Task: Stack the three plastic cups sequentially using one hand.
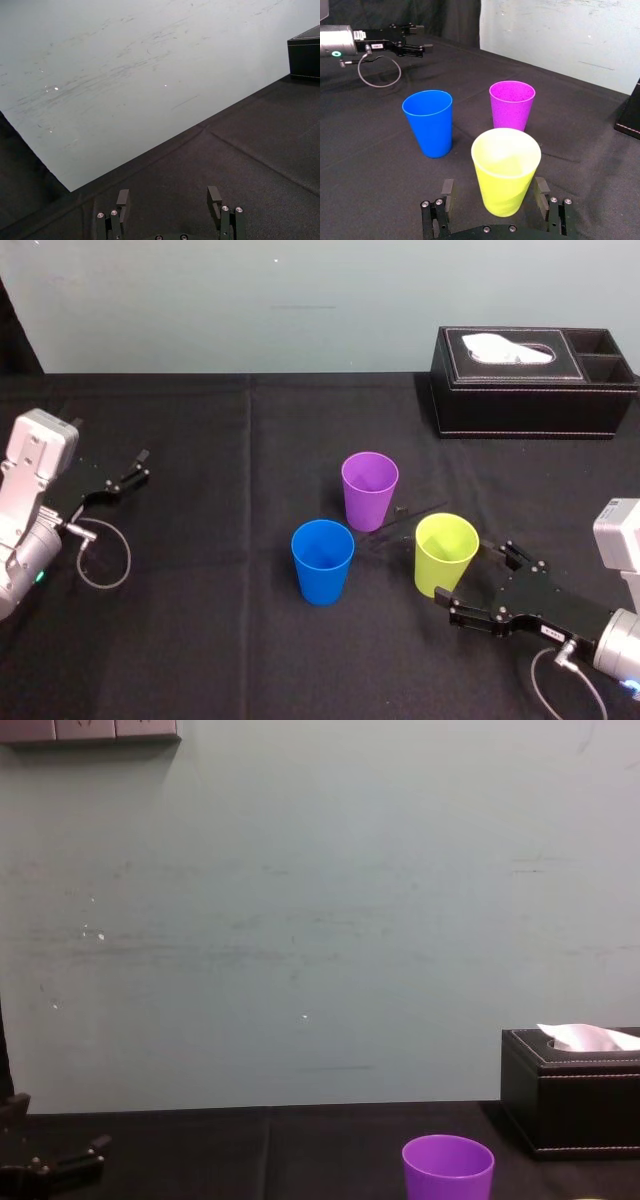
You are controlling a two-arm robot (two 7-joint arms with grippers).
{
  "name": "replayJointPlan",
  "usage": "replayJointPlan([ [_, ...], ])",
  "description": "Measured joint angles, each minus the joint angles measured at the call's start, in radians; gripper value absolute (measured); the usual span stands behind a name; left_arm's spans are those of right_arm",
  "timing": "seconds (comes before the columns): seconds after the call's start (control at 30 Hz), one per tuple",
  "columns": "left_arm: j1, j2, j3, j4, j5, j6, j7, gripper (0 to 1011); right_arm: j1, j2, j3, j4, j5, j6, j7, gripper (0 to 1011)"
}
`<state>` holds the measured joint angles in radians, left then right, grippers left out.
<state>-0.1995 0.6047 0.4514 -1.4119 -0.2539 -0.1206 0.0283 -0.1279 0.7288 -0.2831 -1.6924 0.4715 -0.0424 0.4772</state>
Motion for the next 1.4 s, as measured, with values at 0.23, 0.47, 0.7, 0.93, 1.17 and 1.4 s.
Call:
replayJointPlan([
  [0.23,0.0,0.0,0.0,0.0,0.0,0.0,0.0,1011,0.005,-0.033,0.007,0.01,-0.014,0.013,-0.001,1004],
  [0.47,0.0,0.0,0.0,0.0,0.0,0.0,0.0,1011,0.016,-0.067,0.012,0.022,-0.032,0.019,-0.006,1004],
  [0.7,0.0,0.0,0.0,0.0,0.0,0.0,0.0,1011,0.034,-0.096,0.009,0.04,-0.053,0.028,-0.012,1004],
  [0.93,0.0,0.0,0.0,0.0,0.0,0.0,0.0,1011,0.054,-0.122,0.004,0.06,-0.063,0.036,-0.013,1004],
  [1.17,0.0,0.0,0.0,0.0,0.0,0.0,0.0,1012,0.067,-0.148,0.005,0.083,-0.065,0.036,-0.021,1004],
  [1.4,0.0,0.0,0.0,0.0,0.0,0.0,0.0,1011,0.09,-0.169,-0.003,0.107,-0.075,0.037,-0.022,1004],
])
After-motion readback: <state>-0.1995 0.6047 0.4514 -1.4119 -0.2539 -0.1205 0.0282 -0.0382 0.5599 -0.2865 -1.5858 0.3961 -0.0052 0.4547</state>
